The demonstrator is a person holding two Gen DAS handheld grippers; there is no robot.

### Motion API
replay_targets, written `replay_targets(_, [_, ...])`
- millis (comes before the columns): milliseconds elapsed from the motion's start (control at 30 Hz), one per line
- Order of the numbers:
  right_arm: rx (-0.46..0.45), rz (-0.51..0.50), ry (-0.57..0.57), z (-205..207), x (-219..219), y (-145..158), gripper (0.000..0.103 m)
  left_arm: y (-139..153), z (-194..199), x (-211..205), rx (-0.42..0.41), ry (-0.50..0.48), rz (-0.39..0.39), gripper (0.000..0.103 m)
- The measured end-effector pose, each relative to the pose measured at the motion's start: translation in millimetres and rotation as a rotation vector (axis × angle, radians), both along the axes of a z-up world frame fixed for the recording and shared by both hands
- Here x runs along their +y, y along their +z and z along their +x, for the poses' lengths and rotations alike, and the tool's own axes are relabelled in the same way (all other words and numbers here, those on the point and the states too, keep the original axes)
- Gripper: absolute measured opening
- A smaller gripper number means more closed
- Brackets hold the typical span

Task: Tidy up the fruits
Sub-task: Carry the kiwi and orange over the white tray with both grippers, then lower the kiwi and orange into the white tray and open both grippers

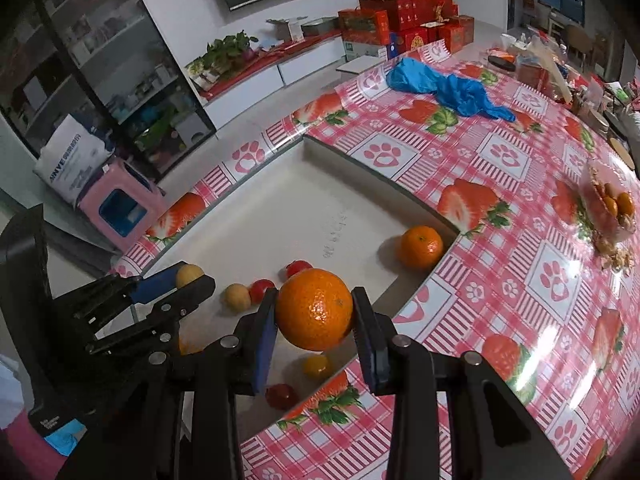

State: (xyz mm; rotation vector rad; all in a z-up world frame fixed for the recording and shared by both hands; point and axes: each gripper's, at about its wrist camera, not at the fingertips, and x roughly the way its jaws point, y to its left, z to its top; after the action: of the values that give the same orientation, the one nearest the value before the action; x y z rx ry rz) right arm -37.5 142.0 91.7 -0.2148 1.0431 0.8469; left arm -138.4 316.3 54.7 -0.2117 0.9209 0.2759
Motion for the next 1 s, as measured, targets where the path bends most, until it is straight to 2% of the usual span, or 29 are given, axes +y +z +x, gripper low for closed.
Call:
replay_targets(500, [0.036,-0.033,0.006,1,5,-22,0.039,-13,5,-1,0.029,-0.001,-0.002,0.027])
replay_targets(733, [0.062,-0.079,0.010,3,10,-38,0.040,-19,8,-4,0.041,-0.003,0.015,0.027])
replay_targets(833, [0.063,-0.081,0.002,3,9,-40,0.046,-18,10,-5,0.043,-0.005,0.019,0.027])
replay_targets(900, [0.051,-0.070,-0.001,2,7,-36,0.061,-18,10,-7,0.047,-0.014,0.021,0.028])
replay_targets(967, [0.031,-0.070,-0.006,1,6,-30,0.068,-18,10,-9,0.053,-0.013,0.041,0.050])
replay_targets(1000, [0.023,-0.070,-0.006,0,5,-28,0.070,-18,9,-9,0.049,-0.006,0.051,0.075])
